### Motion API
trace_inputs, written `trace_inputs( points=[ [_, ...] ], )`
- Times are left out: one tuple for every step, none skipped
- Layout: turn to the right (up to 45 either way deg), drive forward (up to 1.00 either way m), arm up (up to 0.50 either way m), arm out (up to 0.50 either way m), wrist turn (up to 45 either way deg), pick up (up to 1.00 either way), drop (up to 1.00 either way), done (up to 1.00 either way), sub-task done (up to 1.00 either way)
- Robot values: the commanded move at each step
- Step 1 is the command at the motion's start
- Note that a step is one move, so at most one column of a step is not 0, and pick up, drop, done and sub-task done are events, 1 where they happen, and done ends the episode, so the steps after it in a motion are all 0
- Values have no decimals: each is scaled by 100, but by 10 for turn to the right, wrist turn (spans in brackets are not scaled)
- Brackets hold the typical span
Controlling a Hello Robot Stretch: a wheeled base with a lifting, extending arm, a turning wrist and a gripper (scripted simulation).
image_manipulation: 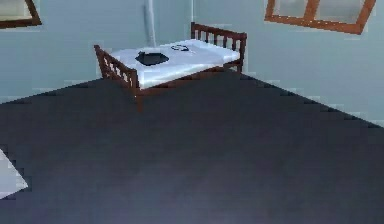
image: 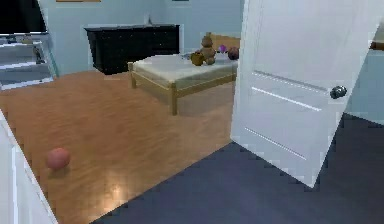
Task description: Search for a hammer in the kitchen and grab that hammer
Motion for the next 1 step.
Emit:
trace_inputs(
  points=[
    [450,0,0,0,0,0,0,0,0]
  ],
)
